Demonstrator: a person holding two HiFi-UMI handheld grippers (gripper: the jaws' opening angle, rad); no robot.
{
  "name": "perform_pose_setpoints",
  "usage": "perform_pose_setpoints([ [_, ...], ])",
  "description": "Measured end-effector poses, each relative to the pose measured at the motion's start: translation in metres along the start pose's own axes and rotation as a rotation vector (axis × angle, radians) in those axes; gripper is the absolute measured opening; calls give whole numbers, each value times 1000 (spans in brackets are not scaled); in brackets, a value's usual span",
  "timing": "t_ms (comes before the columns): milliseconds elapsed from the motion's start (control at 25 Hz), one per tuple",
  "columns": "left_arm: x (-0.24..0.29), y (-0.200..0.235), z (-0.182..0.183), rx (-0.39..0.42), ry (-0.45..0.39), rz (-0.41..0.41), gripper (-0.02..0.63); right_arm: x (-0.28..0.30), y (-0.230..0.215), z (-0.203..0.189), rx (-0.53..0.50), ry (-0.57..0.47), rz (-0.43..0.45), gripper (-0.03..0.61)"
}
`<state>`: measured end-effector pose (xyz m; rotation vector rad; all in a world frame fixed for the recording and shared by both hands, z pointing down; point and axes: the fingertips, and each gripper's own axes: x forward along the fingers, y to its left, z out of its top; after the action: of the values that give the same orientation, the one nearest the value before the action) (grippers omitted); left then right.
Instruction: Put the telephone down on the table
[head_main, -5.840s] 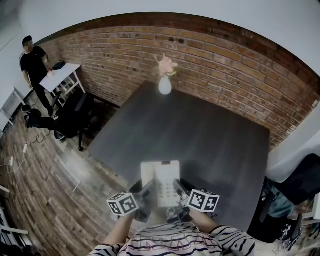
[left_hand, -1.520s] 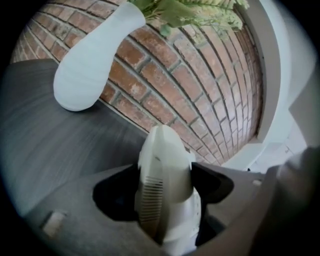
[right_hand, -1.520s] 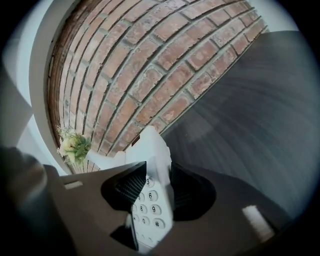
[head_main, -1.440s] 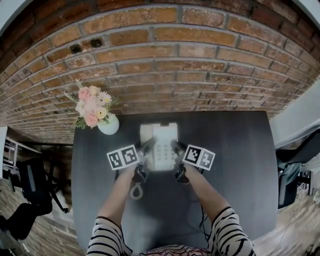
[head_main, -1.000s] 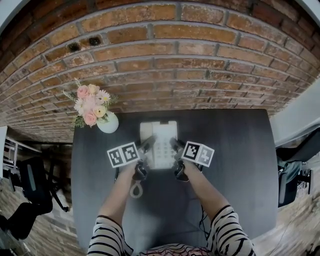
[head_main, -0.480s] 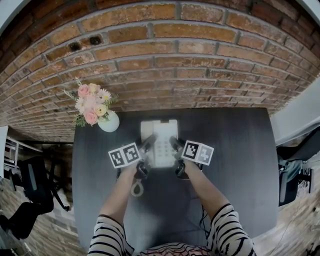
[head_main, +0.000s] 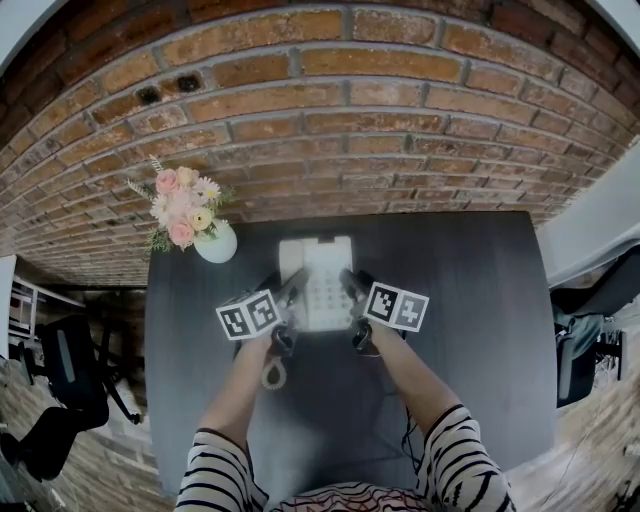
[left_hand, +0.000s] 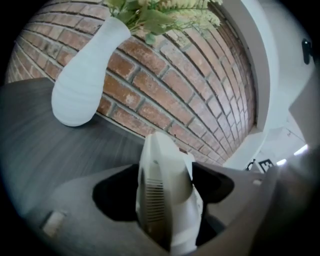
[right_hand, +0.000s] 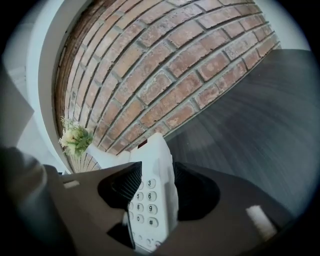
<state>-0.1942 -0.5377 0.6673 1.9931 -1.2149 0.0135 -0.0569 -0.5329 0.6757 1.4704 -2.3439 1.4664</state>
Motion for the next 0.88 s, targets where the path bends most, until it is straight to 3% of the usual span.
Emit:
perform_pose_setpoints([
  [360, -25, -10, 11, 112, -51, 13, 322, -20, 8, 1, -70, -29, -11, 158],
  [480, -38, -17, 16, 151, -77, 8, 202, -28, 10, 1, -76, -46, -17, 106],
  [640, -60, -26, 21, 227, -121, 34, 111, -41, 20, -3, -88, -66, -3, 11],
  [760, -76, -35, 23, 271, -157, 47, 18, -52, 28, -7, -112, -76, 1, 0],
  [880, -92, -50, 24, 337, -181, 45, 3, -63, 43, -11, -156, -92, 25, 0],
])
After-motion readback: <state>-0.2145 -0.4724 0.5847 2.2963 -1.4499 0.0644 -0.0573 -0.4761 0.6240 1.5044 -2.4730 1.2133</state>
